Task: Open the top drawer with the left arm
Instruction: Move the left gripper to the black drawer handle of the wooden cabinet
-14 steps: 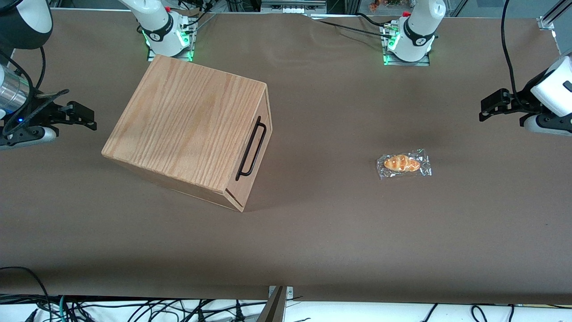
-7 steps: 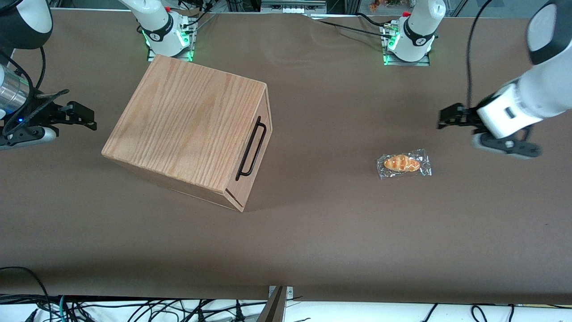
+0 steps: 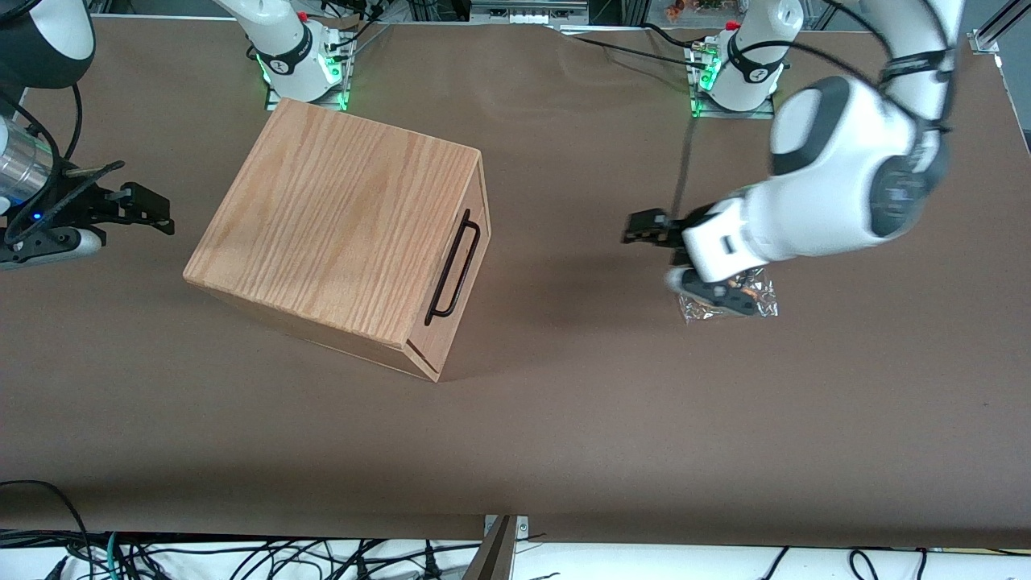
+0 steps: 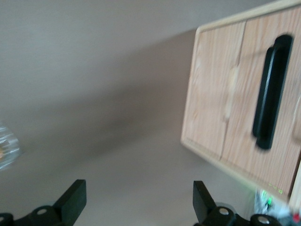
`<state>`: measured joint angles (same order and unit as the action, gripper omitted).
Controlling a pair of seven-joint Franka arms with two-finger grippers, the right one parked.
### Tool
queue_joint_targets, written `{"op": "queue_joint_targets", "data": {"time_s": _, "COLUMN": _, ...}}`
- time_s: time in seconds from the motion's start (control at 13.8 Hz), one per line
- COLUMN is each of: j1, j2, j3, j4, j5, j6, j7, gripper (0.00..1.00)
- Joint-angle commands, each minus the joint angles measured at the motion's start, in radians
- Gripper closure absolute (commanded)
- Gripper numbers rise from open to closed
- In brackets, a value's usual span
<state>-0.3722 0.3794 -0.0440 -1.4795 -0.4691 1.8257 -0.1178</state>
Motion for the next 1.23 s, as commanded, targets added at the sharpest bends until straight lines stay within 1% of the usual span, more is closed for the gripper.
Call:
{"op": "queue_joint_targets", "data": {"time_s": 0.0, "j1": -0.109, "j2": 0.062, "j3": 0.013, "j4": 0.047, "j5": -0.016, "j6": 0.126, "j7": -0.126, "gripper": 0.0}}
{"op": "queue_joint_targets", "data": {"time_s": 0.22, "j1": -0.204, "j2": 0.11, "j3": 0.013, "j4": 0.047, "j5": -0.013, "j6": 0.286, "j7": -0.248, "gripper": 0.0}}
{"op": "queue_joint_targets", "data": {"time_s": 0.44, "j1": -0.258, "j2": 0.156, "j3": 0.013, "j4": 0.051, "j5": -0.013, "j6": 0.409, "j7": -0.318, "gripper": 0.0}}
{"op": "queue_joint_targets", "data": {"time_s": 0.73, "j1": -0.289, "j2": 0.243, "j3": 0.015, "j4": 0.154, "j5": -0.006, "j6": 0.414, "j7": -0.394, "gripper": 0.0}}
{"op": "queue_joint_targets", "data": {"time_s": 1.16, "j1": -0.307, "j2": 0.283, "j3": 0.018, "j4": 0.159, "j5": 0.003, "j6": 0.415, "j7": -0.395, "gripper": 0.0}}
